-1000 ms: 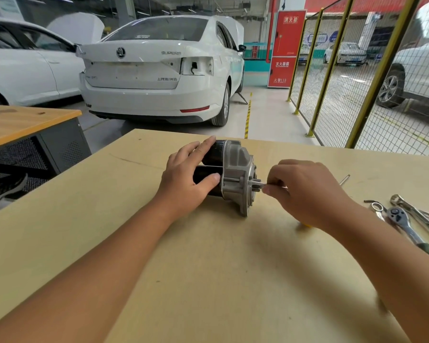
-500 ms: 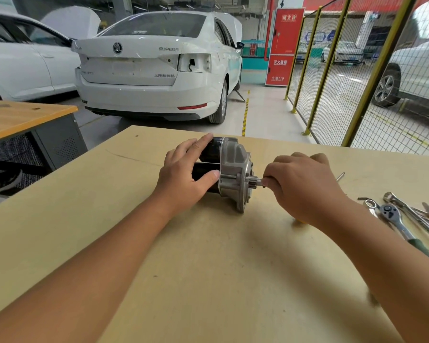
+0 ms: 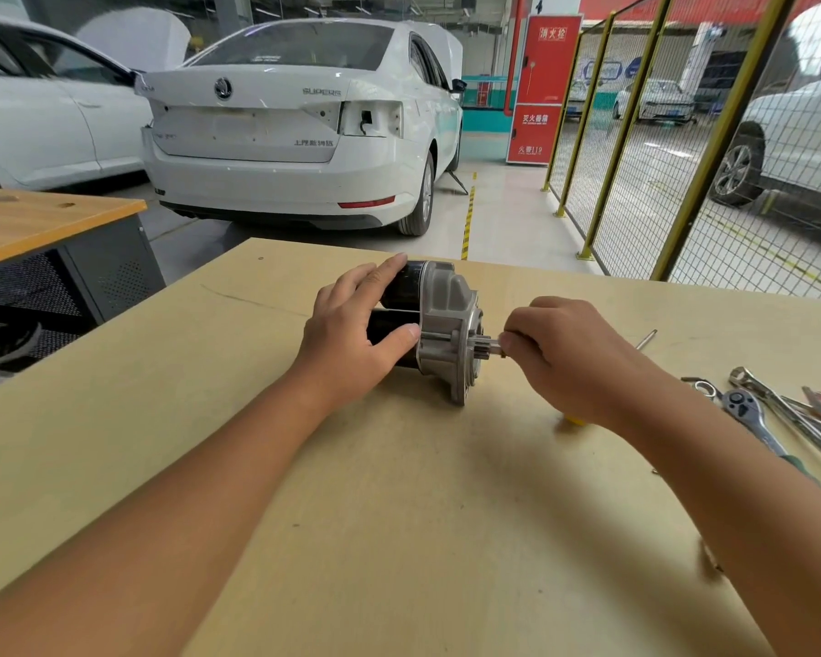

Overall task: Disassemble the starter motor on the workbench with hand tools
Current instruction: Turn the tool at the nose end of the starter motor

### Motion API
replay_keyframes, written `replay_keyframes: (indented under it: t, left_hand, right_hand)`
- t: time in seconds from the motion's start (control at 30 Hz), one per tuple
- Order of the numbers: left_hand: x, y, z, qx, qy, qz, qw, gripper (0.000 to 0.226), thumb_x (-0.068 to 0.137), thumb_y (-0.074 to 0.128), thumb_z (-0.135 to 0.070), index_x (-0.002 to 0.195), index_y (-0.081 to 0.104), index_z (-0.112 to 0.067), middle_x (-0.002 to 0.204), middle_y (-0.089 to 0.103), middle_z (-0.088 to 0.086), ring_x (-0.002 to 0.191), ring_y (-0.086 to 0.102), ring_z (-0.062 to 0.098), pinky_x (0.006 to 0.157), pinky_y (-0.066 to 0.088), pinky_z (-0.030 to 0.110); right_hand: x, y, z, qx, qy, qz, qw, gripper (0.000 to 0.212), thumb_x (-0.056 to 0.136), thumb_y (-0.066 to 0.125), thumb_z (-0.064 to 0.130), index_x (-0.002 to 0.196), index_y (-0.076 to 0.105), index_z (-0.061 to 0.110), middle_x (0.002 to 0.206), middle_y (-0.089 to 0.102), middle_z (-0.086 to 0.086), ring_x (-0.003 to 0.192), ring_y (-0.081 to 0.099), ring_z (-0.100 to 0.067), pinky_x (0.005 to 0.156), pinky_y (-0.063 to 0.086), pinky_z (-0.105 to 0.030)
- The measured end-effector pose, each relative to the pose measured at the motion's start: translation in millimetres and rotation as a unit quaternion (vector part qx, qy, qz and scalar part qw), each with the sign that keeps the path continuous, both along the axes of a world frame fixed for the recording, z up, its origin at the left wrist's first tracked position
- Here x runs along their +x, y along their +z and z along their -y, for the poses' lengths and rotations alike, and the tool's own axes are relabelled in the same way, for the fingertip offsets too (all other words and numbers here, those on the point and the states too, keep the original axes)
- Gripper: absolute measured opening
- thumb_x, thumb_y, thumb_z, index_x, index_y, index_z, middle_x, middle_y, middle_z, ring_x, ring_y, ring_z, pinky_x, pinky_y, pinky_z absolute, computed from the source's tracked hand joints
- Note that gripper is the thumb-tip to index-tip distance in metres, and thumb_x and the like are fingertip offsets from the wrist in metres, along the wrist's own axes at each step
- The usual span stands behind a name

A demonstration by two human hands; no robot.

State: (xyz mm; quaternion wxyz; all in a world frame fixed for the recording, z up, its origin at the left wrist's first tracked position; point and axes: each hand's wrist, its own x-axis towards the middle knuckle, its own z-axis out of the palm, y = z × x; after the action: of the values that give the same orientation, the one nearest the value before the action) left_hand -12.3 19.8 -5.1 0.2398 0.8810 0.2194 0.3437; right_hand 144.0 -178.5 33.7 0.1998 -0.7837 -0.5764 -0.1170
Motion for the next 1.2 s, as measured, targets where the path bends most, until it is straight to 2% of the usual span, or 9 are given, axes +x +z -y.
replay_keyframes:
  t: [0.13,0.23,0.4,0.5,0.8,0.9,1.0,1.07,1.2]
  left_hand:
    - [-0.3,-0.1,0.6,0.001,0.002,0.0,1.0,0.079,0.083,0.058,-0.054,0.158,0.034,-0.045,0.156,0.041,-0.009,0.138,0.037,0.021,0.115,0.033,0.038]
    - [-0.4,0.1,1.3,0.002,0.003,-0.001,1.0,0.08,0.083,0.059,-0.056,0.158,0.033,-0.045,0.156,0.041,-0.009,0.137,0.036,0.02,0.115,0.033,0.037]
    - [-1.0,0.8,1.7,0.007,0.004,-0.006,1.0,0.084,0.081,0.061,-0.06,0.159,0.033,-0.045,0.156,0.041,-0.008,0.137,0.036,0.022,0.114,0.034,0.039]
    - [-0.9,0.8,2.2,0.007,0.004,-0.006,1.0,0.085,0.08,0.061,-0.06,0.159,0.033,-0.044,0.157,0.04,-0.007,0.137,0.037,0.023,0.114,0.035,0.039]
    - [-0.2,0.8,2.6,0.01,0.008,-0.007,1.0,0.085,0.08,0.061,-0.061,0.158,0.032,-0.044,0.157,0.04,-0.006,0.137,0.037,0.023,0.114,0.035,0.041]
    - [-0.3,1.0,2.3,0.012,0.01,-0.008,1.0,0.085,0.08,0.061,-0.061,0.159,0.032,-0.044,0.158,0.04,-0.006,0.137,0.036,0.023,0.113,0.034,0.04]
    - [-0.5,0.9,2.5,0.012,0.009,-0.008,1.0,0.085,0.08,0.061,-0.061,0.159,0.032,-0.045,0.158,0.039,-0.006,0.138,0.036,0.023,0.114,0.034,0.04]
    - [-0.5,0.9,2.9,0.011,0.009,-0.006,1.0,0.085,0.08,0.061,-0.061,0.159,0.032,-0.044,0.158,0.04,-0.006,0.138,0.036,0.023,0.114,0.034,0.04]
    - [0.3,0.1,2.1,0.017,0.011,-0.001,1.0,0.083,0.085,0.069,-0.057,0.159,0.033,-0.044,0.158,0.04,-0.006,0.138,0.036,0.023,0.114,0.034,0.041]
  right_hand:
    - [1.5,-0.1,-1.1,-0.016,0.003,0.007,1.0,0.025,0.101,0.056,0.025,0.087,0.069,0.008,0.08,0.057,-0.003,0.075,0.055,-0.025,0.07,0.047,-0.04]
    - [0.4,-1.3,-1.3,-0.021,-0.003,0.036,0.999,0.023,0.1,0.056,0.03,0.088,0.068,0.015,0.082,0.057,0.002,0.077,0.057,-0.025,0.07,0.049,-0.04]
    - [-1.1,-0.4,-0.6,-0.018,-0.034,0.077,0.996,0.019,0.097,0.058,0.039,0.088,0.066,0.025,0.083,0.056,0.009,0.076,0.054,-0.021,0.067,0.035,-0.033]
    - [-4.1,1.0,-0.7,-0.013,-0.038,0.068,0.997,0.018,0.093,0.064,0.04,0.084,0.064,0.025,0.082,0.055,0.01,0.075,0.054,-0.02,0.066,0.035,-0.032]
    - [-10.0,3.8,0.7,-0.01,-0.053,0.048,0.997,0.019,0.091,0.068,0.04,0.085,0.062,0.023,0.083,0.056,0.009,0.078,0.055,-0.021,0.065,0.047,-0.035]
    - [-9.3,2.9,-0.2,-0.006,-0.029,0.003,1.0,0.019,0.093,0.068,0.035,0.085,0.058,0.021,0.079,0.054,0.006,0.076,0.054,-0.024,0.065,0.048,-0.038]
    - [-7.6,1.6,0.1,0.017,-0.006,-0.022,1.0,0.014,0.096,0.065,0.03,0.09,0.068,0.017,0.08,0.055,0.001,0.076,0.055,-0.024,0.067,0.047,-0.037]
    - [-4.2,1.1,0.6,0.019,-0.004,-0.014,1.0,0.021,0.098,0.061,0.026,0.091,0.074,0.011,0.082,0.055,-0.003,0.078,0.056,-0.025,0.072,0.048,-0.039]
    - [-3.2,1.3,-0.9,-0.004,0.001,0.0,1.0,0.022,0.1,0.06,0.023,0.092,0.074,0.007,0.086,0.054,-0.002,0.078,0.057,-0.026,0.073,0.048,-0.038]
